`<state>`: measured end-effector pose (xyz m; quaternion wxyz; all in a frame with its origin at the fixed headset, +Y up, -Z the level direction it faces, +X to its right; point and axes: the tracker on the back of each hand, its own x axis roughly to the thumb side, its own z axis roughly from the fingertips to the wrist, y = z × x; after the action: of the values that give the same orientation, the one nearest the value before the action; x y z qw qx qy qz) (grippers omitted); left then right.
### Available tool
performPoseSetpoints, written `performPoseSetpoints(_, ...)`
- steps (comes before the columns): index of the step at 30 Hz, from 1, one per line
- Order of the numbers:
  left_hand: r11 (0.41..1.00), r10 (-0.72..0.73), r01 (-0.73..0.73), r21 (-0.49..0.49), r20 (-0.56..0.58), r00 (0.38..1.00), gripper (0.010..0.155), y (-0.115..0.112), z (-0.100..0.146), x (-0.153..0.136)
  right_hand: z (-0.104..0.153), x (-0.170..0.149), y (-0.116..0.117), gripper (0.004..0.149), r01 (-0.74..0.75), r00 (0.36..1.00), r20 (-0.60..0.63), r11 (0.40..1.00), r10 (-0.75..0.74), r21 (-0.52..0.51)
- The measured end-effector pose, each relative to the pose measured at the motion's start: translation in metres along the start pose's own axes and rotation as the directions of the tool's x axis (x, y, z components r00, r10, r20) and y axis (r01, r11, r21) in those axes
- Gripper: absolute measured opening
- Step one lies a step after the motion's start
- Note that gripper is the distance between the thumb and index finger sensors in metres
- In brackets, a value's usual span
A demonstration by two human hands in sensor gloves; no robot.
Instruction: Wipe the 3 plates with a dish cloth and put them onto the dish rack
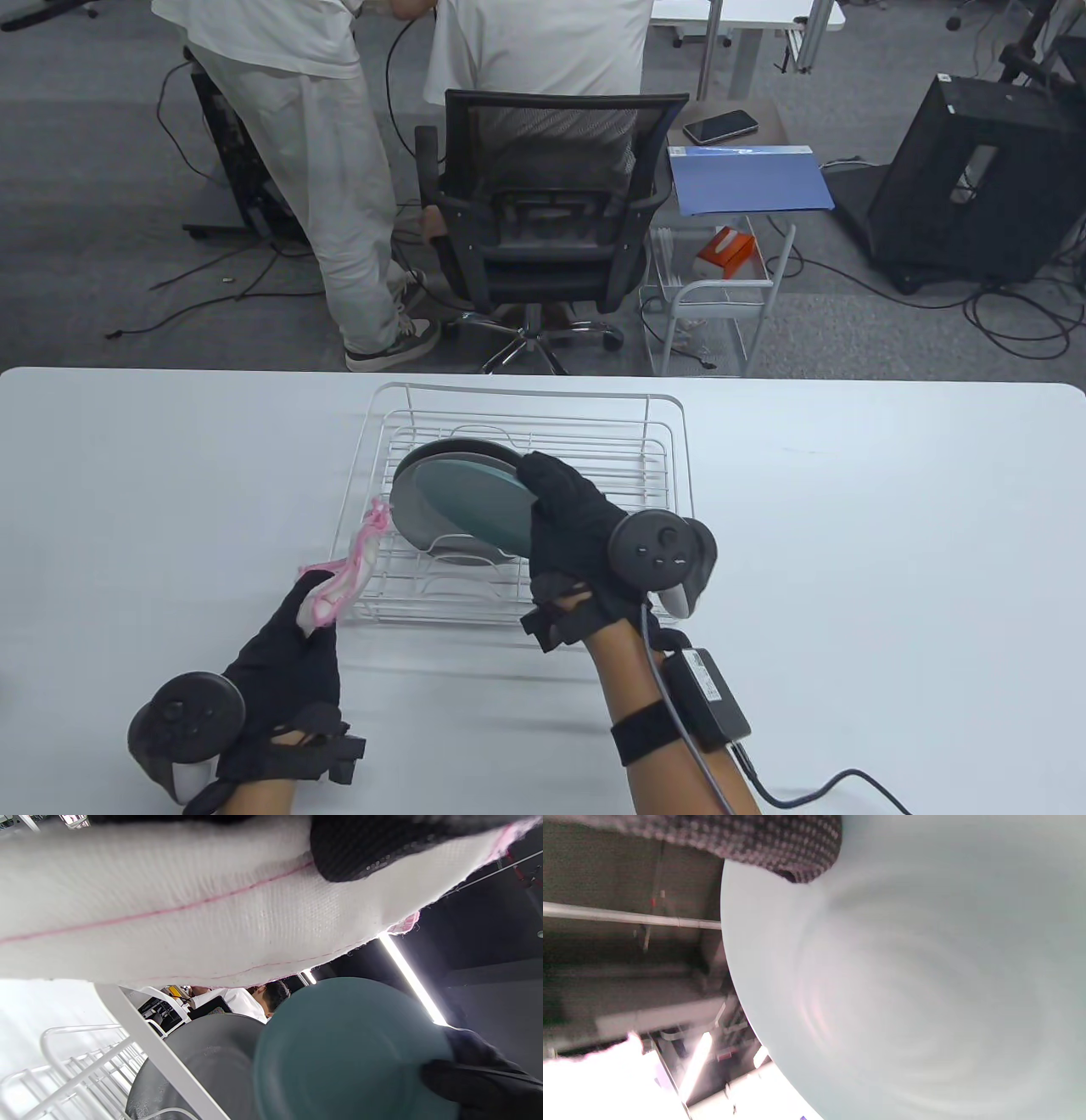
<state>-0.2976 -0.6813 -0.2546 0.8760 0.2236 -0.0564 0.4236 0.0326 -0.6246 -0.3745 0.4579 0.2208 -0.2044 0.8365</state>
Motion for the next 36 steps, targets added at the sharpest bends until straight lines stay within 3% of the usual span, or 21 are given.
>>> performPoseSetpoints(8,1.000,0.010,-0.010,-0.007,-0.013,1.000,0.049,0.000,-0.001,0.000,-0.024,-0.009,0.042,0.046,-0.120,0.993,0.016,0.982,0.119,0.147)
performPoseSetpoints(17,1.000,0.017,-0.017,-0.019,-0.008,1.000,0.050,-0.002,-0.001,0.001,-0.033,-0.010,0.068,0.045,-0.267,0.963,0.046,0.921,0.265,0.282)
performPoseSetpoints(29,0.999,0.008,-0.008,-0.038,0.000,1.000,0.050,-0.005,-0.001,0.002,-0.039,-0.011,0.083,0.043,-0.358,0.930,0.032,0.878,0.367,0.317)
performPoseSetpoints(36,0.999,0.008,-0.008,-0.038,0.001,1.000,0.050,-0.005,-0.001,0.002,-0.039,-0.010,0.085,0.045,-0.407,0.908,0.013,0.873,0.420,0.268)
